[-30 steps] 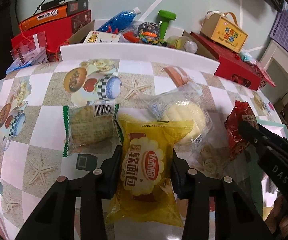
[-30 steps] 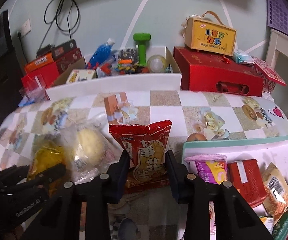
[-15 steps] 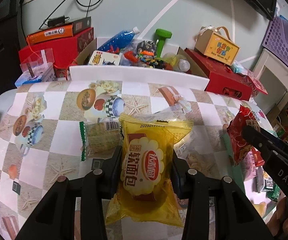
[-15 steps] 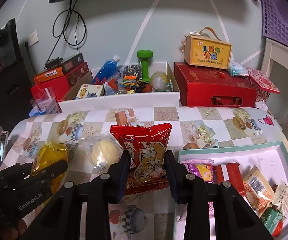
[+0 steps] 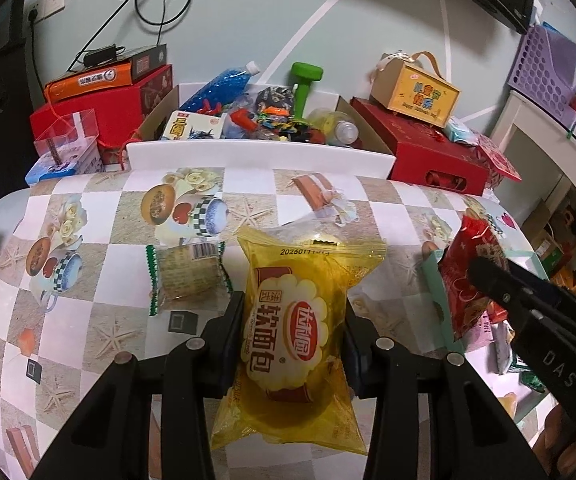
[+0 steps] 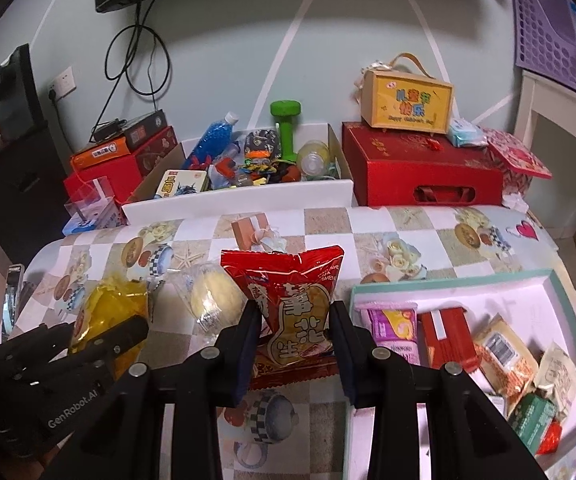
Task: Organize snacks
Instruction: 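Carry yellow bread bag with left tool while right tool carries red chip bag to tray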
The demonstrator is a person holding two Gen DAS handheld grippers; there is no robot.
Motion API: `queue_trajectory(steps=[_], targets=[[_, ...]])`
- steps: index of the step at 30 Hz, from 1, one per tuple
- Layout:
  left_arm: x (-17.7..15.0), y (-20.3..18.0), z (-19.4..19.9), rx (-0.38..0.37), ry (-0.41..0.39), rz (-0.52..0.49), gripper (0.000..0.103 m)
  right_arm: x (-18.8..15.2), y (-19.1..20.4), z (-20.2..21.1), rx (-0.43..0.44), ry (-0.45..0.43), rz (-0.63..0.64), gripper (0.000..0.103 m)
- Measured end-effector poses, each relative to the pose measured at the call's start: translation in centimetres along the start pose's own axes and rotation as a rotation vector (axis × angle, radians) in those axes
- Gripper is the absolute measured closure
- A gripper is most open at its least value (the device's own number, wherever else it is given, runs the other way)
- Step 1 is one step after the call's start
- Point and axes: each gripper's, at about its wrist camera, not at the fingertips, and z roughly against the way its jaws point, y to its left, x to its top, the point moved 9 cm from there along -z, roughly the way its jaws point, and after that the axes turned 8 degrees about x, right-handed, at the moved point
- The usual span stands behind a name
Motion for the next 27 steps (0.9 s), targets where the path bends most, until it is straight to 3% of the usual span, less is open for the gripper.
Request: queue_trajectory(steps=[11, 21, 27], targets=[[-0.1, -3.2, 0.7, -0.039, -0.012, -0.057, 0.059, -0.5, -2.7, 1.5, -0.034, -0.013, -0.057, 0.065], [-0.2, -6.1, 0.4, -0.066, -0.007, -0.086, 0.059, -0.9, -11.3, 4.3, -0.193, -0.049, -0.193, 0.066], [-0.6, -10.6, 0.4, -0.124, 0.007, -0.146, 0.059, -1.7, -17.2, 6.9, -0.266, -0.101, -0.330, 0.066]])
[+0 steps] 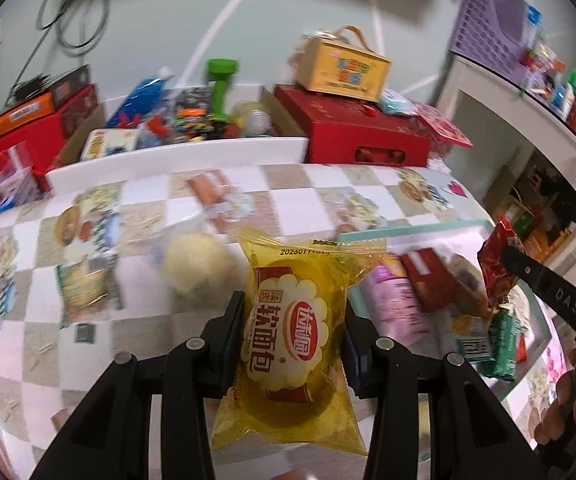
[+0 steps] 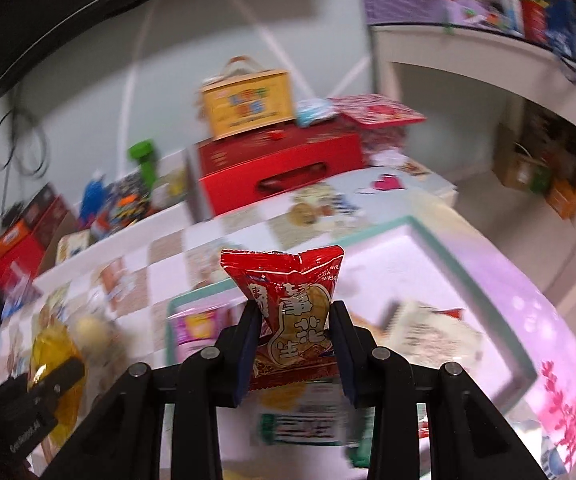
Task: Organize snacks
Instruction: 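Carry yellow bread bag with left tool while right tool carries red chip bag to tray, then open left tool over tray while right tool drops red chip bag in tray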
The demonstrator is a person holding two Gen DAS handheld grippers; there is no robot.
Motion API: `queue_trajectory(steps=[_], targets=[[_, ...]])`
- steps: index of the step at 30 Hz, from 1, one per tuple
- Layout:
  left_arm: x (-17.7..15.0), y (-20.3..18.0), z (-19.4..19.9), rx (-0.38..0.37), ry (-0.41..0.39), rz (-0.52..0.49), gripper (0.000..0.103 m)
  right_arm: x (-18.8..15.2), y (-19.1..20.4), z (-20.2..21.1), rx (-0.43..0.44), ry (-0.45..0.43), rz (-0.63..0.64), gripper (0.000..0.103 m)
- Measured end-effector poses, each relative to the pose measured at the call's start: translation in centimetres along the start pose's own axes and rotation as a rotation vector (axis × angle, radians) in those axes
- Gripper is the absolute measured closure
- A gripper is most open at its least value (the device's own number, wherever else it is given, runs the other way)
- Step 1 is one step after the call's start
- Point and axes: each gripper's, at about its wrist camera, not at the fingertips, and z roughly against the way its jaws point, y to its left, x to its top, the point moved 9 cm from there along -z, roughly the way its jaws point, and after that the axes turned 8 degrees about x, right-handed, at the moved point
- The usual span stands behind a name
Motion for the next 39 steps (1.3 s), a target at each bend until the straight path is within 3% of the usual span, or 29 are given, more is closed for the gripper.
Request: queue_trajectory(steps=[10, 20, 28, 30, 32, 36, 39], targets=[[1.8, -9.3, -0.8, -0.109, -0.007, -0.145, 0.059, 1.2, -6.1, 0.6, -0.069, -0.062, -0.093, 0.065], [2.5, -15.7, -3.2, -0.167, 0.003, -0.251, 0.059, 1.2, -7.5, -0.8, -0.062, -0.070, -0.099, 0.065], [2.5, -17.9, -4.7, -0.162, 0.016, -0.288, 0.059, 0.8, -8.2, -1.5, -0.051, -0.056, -0.118, 0.064], [2.4, -18.0, -4.7, -0.166, 0.020, -0.288, 0.055, 0.8, -8.2, -1.6, -0.051, -0.053, -0.118, 0.064], [2.4, -18.1, -4.5, -0.170, 0.018, -0.284, 0.042, 0.8, -8.3, -1.5, -0.051, -0.052, -0.117, 0.064], [2.3, -17.7, -4.2, -0.164, 0.021, -0.276, 0.040, 0.8, -8.4, -1.4, -0.052, -0.048, -0.121, 0.064], [2.2, -17.2, -3.8, -0.159, 0.022, -0.267, 0.039, 0.7, -8.5, -1.6, -0.053, -0.039, -0.127, 0.054]])
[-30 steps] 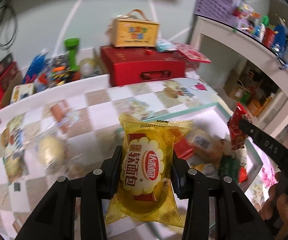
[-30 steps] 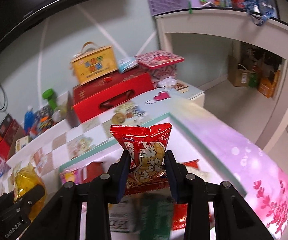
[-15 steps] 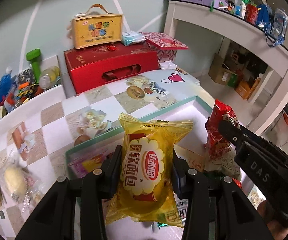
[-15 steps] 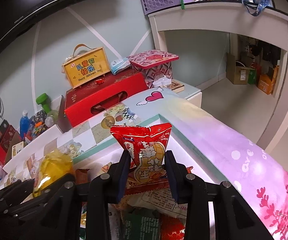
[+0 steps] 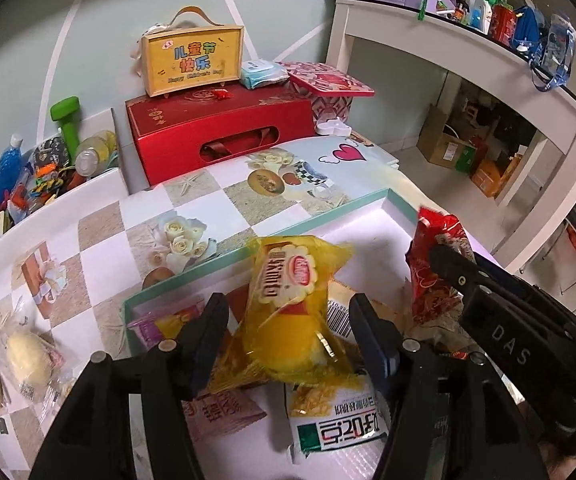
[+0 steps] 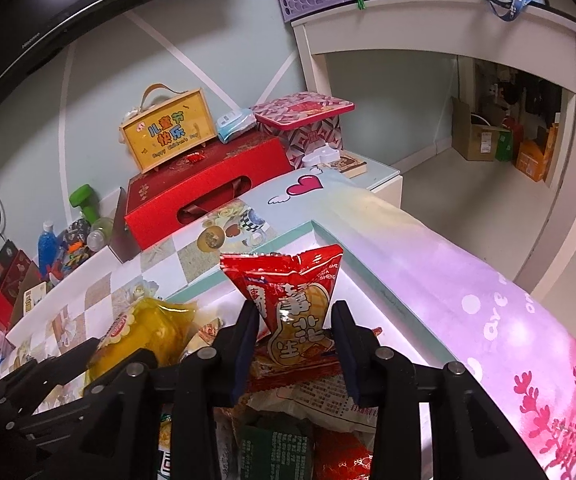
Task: Organize snacks
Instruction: 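Open left tool over tray while right tool drops red chip bag in tray, then move both tools back from the tray to the remaining snacks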
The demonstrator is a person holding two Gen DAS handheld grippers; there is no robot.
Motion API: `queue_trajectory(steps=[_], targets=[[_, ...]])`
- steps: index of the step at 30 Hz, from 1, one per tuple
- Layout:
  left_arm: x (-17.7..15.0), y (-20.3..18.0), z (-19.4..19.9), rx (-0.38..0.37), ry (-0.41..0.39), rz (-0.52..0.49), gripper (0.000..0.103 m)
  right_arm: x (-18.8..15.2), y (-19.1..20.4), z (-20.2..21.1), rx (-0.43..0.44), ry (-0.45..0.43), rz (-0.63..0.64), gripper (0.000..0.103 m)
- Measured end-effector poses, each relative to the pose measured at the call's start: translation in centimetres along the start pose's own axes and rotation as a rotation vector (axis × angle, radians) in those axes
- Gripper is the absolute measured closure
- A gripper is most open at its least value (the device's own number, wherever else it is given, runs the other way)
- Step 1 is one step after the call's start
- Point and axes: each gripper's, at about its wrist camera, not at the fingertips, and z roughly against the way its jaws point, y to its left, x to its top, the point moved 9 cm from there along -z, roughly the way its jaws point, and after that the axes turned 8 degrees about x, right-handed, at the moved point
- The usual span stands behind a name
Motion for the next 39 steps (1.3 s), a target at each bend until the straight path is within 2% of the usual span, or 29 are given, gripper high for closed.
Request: queue_trajectory(steps=[1, 2, 6, 10, 12, 14, 19, 22, 25, 30, 39], targets=[[0.0, 0.2, 0.1, 0.001, -0.001, 0.004, 0.039, 0.0, 0.0, 0.0, -0.002, 0.003, -0.001, 0.047], [-0.1, 0.4, 0.3, 0.002, -0.002, 0.011, 0.039, 0.0, 0.0, 0.0, -0.003, 0.003, -0.001, 0.045], [-0.1, 1.4, 0.8, 0.014, 0.001, 0.048, 0.039, -0.2, -0.1, -0.2, -0.007, 0.014, -0.004, 0.045], [-0.1, 2.4, 1.2, 0.031, 0.000, 0.070, 0.039, -0.6, -0.1, -0.5, -0.011, 0.040, 0.000, 0.033], [-0.1, 2.8, 1.5, 0.033, 0.000, 0.083, 0.038, -0.8, -0.1, -0.7, -0.018, 0.052, 0.007, 0.033], [-0.2, 3.0, 1.8, 0.031, 0.000, 0.090, 0.038, -1.0, -0.1, -0.9, -0.026, 0.063, 0.013, 0.026], [-0.1, 3.8, 2.4, 0.048, -0.013, 0.111, 0.038, -1.4, -0.2, -1.2, -0.040, 0.090, 0.022, 0.022], [-0.1, 4.8, 2.4, 0.076, -0.012, 0.137, 0.036, -1.7, -0.1, -1.4, -0.044, 0.110, 0.025, 0.018], [-0.2, 5.8, 2.4, 0.111, -0.016, 0.155, 0.015, -2.0, -0.1, -1.6, -0.053, 0.130, 0.036, 0.017], [-0.4, 7.4, 2.3, 0.156, -0.019, 0.195, 0.014, -2.6, 0.3, -2.0, -0.053, 0.171, 0.051, 0.016], [-1.4, 10.5, 1.6, 0.285, -0.010, 0.251, 0.013, -3.0, 1.1, -1.6, -0.072, 0.204, 0.090, 0.005]])
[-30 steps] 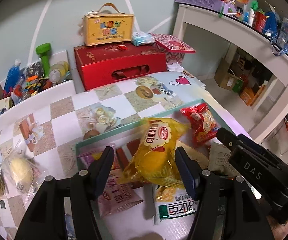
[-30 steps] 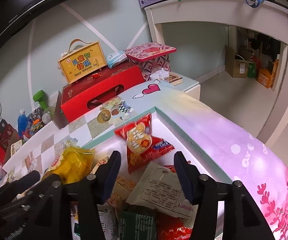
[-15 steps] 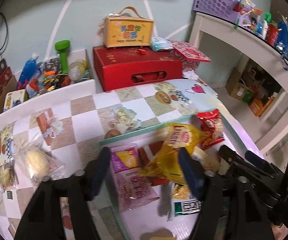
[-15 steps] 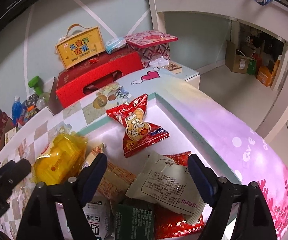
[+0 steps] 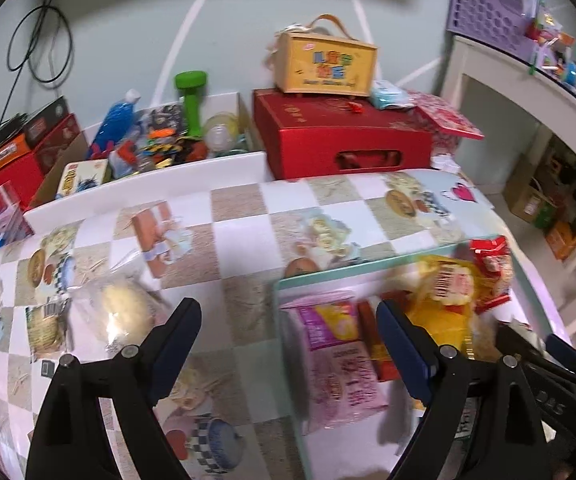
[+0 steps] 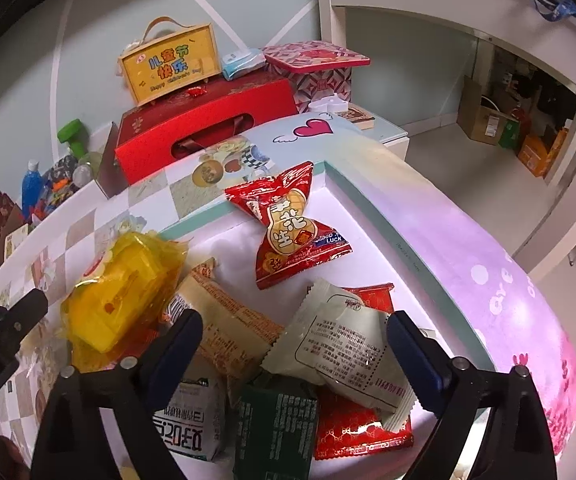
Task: Organize snacks
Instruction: 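Move both tools back from the tray to the remaining snacks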
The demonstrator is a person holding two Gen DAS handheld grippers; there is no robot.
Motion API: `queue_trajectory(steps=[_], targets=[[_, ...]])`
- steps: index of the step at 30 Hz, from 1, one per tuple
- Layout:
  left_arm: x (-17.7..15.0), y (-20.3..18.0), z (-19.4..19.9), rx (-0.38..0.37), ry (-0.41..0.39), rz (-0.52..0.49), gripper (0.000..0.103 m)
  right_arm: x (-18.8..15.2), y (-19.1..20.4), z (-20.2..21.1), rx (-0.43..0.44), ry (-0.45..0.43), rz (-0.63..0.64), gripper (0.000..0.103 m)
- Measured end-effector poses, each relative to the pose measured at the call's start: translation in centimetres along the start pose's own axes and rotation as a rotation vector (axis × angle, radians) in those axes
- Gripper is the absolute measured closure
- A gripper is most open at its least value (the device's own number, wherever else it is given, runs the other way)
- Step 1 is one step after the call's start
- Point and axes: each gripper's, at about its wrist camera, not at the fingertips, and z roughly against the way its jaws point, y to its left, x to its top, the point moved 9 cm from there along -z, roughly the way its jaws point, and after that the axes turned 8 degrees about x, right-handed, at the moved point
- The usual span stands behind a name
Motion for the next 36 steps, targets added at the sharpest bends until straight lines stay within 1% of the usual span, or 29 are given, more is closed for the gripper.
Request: queue_trajectory(steps=[1, 2, 3, 9, 14, 18, 21, 23, 27, 30, 36], targets=[[-0.1, 0.3, -0.2, 0.010, 0.001, 0.008, 0.012, 0.0, 0.0, 0.1, -0.002, -0.001, 0.003, 0.003], [-0.2, 0.6, -0.3, 0.015, 0.002, 0.014, 0.003, 0.1, 0.1, 0.2, -0.004, -0.002, 0.005, 0.000], [-0.3, 0.8, -0.4, 0.018, 0.003, 0.022, 0.000, 0.1, 0.2, 0.3, -0.005, -0.004, 0.008, 0.000], [-0.5, 2.2, -0.7, 0.038, 0.004, 0.049, 0.000, 0.3, 0.3, 0.6, -0.017, -0.015, 0.013, 0.000], [-0.6, 3.9, -1.0, 0.039, 0.006, 0.079, 0.000, 0.6, 0.6, 1.1, -0.029, -0.031, 0.009, 0.000], [-0.7, 5.3, -1.3, 0.044, 0.014, 0.083, 0.000, 1.2, 1.0, 1.8, -0.046, -0.061, 0.011, 0.000], [-0.6, 6.9, -1.4, 0.085, 0.006, 0.073, 0.000, 1.7, 1.4, 2.6, -0.054, -0.095, 0.008, 0.000], [-0.5, 7.9, -1.4, 0.100, 0.003, 0.077, 0.000, 2.1, 1.8, 3.1, -0.054, -0.118, 0.008, 0.000], [-0.4, 10.5, -1.4, 0.116, 0.000, 0.099, 0.000, 2.6, 3.7, 3.8, -0.016, -0.152, 0.022, 0.000], [-0.6, 12.4, -1.3, 0.138, 0.002, 0.107, 0.000, 2.8, 6.2, 4.1, 0.030, -0.167, 0.063, 0.000], [-1.2, 16.6, -1.2, 0.182, 0.003, 0.135, 0.000, 2.2, 11.3, 3.5, 0.092, -0.158, 0.157, 0.000]])
